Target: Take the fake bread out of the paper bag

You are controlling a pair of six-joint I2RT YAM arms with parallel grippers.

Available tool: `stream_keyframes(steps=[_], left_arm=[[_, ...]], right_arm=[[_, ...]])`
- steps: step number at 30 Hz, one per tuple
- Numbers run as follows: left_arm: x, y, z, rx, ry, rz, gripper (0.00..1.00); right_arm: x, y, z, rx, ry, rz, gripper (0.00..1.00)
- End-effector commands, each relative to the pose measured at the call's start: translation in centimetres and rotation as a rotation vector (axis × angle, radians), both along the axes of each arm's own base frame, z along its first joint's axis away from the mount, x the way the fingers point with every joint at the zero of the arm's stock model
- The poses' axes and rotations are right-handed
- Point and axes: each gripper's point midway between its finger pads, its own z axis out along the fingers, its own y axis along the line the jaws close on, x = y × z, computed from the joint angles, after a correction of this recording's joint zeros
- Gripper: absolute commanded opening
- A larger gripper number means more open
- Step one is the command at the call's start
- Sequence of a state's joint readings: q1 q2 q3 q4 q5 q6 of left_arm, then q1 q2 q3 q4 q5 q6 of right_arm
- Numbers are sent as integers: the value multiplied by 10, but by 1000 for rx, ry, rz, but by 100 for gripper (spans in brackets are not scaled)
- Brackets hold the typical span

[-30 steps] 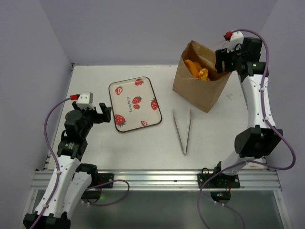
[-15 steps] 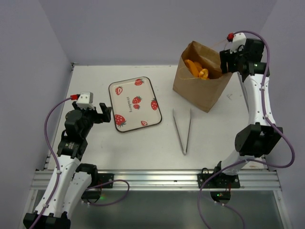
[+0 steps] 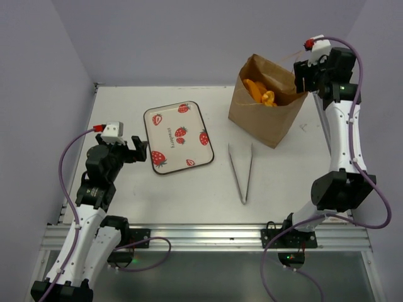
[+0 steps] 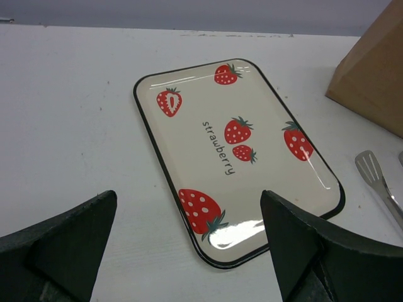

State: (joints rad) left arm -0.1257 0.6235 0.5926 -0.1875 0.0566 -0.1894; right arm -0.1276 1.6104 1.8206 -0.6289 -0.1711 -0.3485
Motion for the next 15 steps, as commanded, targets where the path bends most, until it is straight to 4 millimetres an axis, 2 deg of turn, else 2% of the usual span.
stream_keyframes(steps=[1, 3, 6, 7, 8, 9, 15], left_arm=[[2, -4, 13, 13, -56, -27, 100], [2, -4, 13, 13, -58, -27, 100], [2, -5, 13, 13, -56, -29, 100], [2, -4, 13, 14, -57, -29, 100], [2, -5, 12, 14, -55, -31, 100], [2, -4, 13, 16, -57, -30, 100], [2, -5, 13, 15, -57, -31, 100]], right_arm=[[12, -12, 8, -17, -21, -42, 68], [18, -16, -6, -16, 15, -50, 65], [22, -14, -9, -4, 29, -38, 60], [24, -12, -4, 3, 23, -32, 54], [24, -12, -10, 9, 51, -29, 52], [24, -12, -7, 8, 51, -29, 48], [14, -10, -20, 10, 116, -22, 45]])
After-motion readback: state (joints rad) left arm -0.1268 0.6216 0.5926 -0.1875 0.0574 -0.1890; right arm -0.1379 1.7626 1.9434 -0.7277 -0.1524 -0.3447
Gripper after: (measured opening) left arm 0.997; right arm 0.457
